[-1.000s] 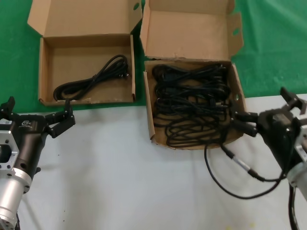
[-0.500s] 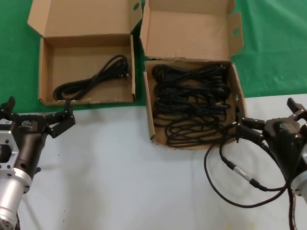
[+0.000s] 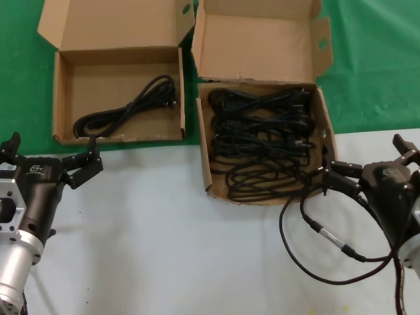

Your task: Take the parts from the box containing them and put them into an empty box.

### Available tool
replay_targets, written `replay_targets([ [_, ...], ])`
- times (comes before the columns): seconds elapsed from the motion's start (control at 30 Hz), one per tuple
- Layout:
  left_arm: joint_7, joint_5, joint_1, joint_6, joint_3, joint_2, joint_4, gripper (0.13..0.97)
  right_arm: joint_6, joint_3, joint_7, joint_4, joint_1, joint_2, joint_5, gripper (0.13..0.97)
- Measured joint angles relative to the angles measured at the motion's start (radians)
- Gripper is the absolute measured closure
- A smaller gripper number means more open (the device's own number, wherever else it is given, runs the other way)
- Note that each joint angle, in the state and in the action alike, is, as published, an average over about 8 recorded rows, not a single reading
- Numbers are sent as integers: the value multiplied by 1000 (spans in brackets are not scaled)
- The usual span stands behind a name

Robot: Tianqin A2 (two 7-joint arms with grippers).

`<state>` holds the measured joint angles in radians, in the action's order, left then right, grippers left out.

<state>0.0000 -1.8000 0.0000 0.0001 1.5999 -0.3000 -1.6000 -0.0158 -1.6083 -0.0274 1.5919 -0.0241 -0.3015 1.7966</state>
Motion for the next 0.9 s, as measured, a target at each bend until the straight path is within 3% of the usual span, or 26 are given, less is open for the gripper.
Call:
replay_targets([
  [0.9, 0, 0, 0, 0, 0, 0, 0, 132, 0, 0, 0, 0, 0, 0, 0, 129],
])
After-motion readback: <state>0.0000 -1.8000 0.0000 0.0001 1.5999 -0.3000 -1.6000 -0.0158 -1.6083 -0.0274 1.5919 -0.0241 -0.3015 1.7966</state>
